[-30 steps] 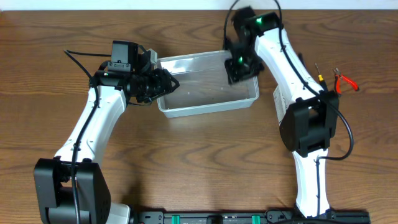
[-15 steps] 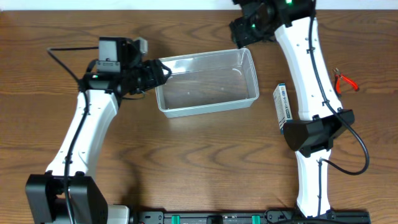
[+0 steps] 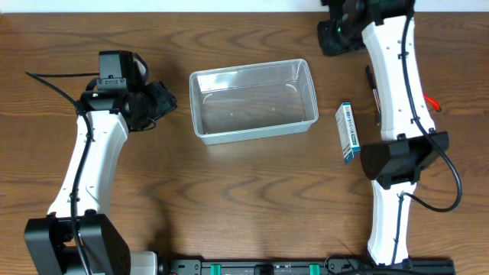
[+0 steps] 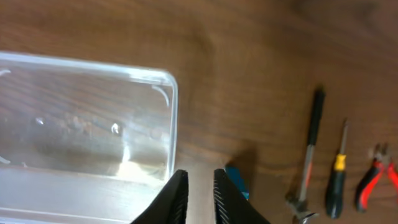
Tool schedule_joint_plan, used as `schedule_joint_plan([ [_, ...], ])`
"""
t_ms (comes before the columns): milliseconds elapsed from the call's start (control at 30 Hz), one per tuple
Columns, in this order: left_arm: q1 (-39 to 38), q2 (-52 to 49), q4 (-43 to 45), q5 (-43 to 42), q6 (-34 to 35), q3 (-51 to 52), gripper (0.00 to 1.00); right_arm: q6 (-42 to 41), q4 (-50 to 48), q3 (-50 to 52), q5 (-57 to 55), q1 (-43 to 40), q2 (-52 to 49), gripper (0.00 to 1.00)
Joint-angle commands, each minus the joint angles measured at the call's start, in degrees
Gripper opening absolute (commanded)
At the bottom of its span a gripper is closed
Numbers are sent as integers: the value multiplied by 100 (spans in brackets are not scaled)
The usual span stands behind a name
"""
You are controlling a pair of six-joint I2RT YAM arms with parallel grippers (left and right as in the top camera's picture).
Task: Pack container
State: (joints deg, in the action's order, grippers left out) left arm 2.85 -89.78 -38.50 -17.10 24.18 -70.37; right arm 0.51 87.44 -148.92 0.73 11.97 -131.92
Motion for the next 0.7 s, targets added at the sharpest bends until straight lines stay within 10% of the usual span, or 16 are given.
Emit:
schedule_joint_plan([
  [0, -2, 61, -48, 179, 28, -122, 58, -28, -125, 509, -2, 116, 118, 19],
  [667, -2, 9, -328, 177, 9, -111, 58, 149, -909, 2111, 474, 223, 118, 23],
])
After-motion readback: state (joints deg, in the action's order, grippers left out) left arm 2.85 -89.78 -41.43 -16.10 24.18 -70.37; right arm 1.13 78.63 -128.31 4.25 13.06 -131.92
